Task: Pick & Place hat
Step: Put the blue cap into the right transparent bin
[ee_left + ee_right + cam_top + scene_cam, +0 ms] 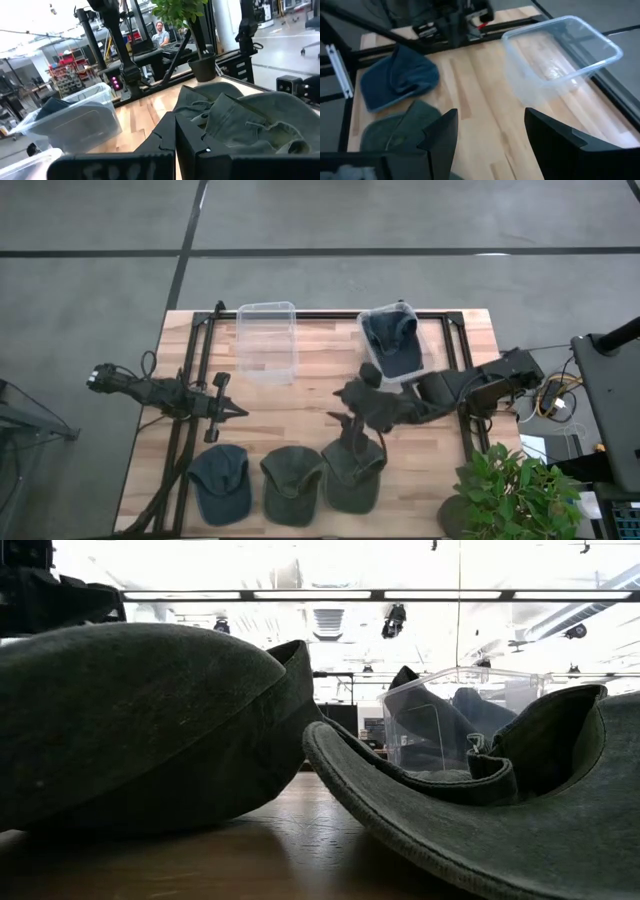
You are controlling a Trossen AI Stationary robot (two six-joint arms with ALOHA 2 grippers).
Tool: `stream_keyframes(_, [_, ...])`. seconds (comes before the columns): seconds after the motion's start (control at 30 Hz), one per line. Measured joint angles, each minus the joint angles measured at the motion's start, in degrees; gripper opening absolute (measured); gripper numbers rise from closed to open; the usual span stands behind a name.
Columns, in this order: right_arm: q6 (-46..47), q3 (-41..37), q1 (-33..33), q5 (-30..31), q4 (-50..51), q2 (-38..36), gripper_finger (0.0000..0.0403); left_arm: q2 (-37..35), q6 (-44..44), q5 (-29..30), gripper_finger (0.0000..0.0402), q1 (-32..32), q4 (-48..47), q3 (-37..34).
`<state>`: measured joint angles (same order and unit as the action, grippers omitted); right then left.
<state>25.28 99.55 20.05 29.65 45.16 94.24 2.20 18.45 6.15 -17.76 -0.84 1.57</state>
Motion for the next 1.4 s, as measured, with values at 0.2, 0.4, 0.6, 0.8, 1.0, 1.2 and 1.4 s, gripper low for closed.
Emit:
stream_keyframes(0.2, [0.02, -4.22, 1.68, 0.04, -2.69, -0.04, 0.0221, 0.00, -3.38, -0.36, 0.0000, 0.02, 0.43, -0.01])
stream_keyframes(0.4, [0.03, -9.71, 1.82, 0.04, -5.08, -0.04, 0.0221, 0.02, -25.34, -4.59, 0.0000, -0.04, 7.14, -0.14])
stream_keyframes(0.6, [0.20, -13.87, 1.82, 0.07, -7.01, -0.03, 0.0221, 0.02, -45.51, -5.20, 0.0000, -0.04, 13.80, -0.12])
stream_keyframes(0.8, [0.27, -16.47, 1.84, 0.07, -8.82, -0.09, 0.0221, 0.02, -55.04, 4.25, 0.0000, 0.07, 18.36, -0.05])
stream_keyframes(1.0, [1.34, -17.13, 2.50, 0.03, -9.69, -0.07, 0.0221, 0.24, -62.21, 4.05, 0.0000, 0.04, 20.58, -0.05])
stream_keyframes(1.2, [1.34, -17.36, 3.94, 0.00, -10.00, -0.07, 0.0221, 0.79, -68.53, 4.09, 0.0000, 0.01, 21.17, 0.85])
stream_keyframes(1.4, [2.89, -17.39, 4.36, -0.11, -10.16, -0.04, 0.0221, 6.53, -67.74, 3.10, 0.0021, 0.00, 15.41, 8.19])
